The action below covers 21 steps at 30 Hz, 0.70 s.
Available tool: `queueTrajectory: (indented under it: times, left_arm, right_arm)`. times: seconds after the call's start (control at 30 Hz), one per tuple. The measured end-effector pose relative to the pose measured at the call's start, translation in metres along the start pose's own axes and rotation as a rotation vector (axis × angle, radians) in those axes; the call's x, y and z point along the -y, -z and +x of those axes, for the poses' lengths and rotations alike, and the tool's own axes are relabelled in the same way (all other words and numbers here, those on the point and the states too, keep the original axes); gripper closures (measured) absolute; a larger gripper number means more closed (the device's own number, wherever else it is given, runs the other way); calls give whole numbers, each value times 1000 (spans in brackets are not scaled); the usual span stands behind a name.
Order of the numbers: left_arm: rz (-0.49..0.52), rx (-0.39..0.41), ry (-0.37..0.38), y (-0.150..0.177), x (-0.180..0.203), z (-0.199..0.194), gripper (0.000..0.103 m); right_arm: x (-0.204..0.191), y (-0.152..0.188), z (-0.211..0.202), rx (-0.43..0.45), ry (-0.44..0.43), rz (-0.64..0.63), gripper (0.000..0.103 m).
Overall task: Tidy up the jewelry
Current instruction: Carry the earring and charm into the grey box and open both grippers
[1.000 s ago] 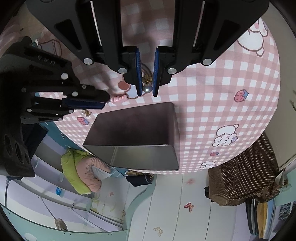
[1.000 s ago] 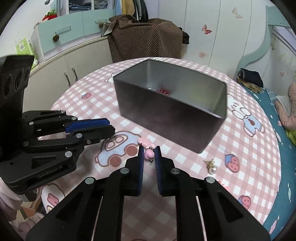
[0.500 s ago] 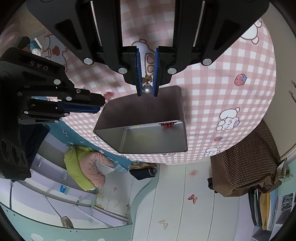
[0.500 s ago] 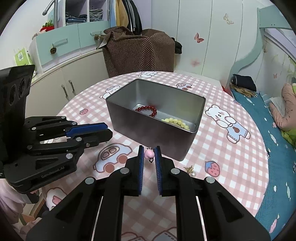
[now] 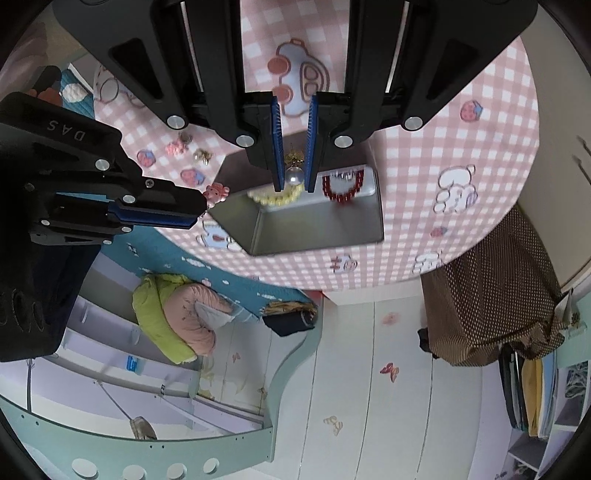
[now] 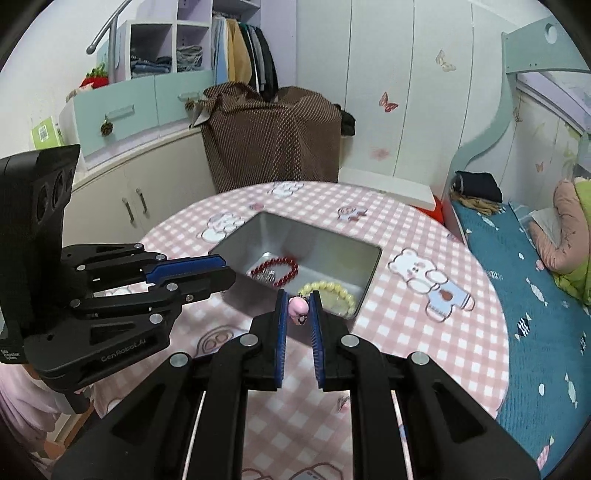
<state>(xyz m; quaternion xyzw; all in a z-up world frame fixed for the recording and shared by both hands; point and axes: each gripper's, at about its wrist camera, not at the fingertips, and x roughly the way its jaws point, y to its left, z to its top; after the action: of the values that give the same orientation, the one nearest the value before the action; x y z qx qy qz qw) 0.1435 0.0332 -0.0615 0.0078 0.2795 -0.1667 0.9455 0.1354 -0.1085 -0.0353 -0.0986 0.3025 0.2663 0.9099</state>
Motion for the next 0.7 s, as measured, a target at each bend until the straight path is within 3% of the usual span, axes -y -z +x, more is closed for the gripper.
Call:
queueTrajectory:
  times: [0.33, 0.7]
  left_arm:
    - [-21, 22, 6, -22, -6, 6, 92]
    - [-135, -47, 35, -30, -26, 40, 92]
  right_arm:
    - [18, -22, 3, 33, -10, 34, 92]
    - [31, -30, 18, 10, -36, 67, 92]
